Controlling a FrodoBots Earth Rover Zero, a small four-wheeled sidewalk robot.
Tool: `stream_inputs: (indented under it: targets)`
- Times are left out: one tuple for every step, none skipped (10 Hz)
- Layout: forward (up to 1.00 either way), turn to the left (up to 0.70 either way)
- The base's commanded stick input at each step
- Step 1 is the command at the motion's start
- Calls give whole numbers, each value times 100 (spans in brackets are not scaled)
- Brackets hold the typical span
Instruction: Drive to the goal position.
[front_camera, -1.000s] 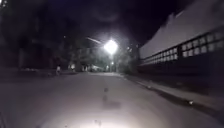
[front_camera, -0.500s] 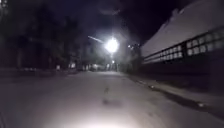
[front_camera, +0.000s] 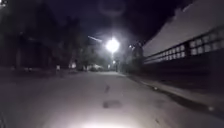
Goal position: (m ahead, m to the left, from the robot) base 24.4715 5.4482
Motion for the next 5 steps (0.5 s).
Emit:
stream_inputs:
  targets:
    - [50, 0]
    - [50, 0]
    - [50, 0]
    - [50, 0]
    - [50, 0]
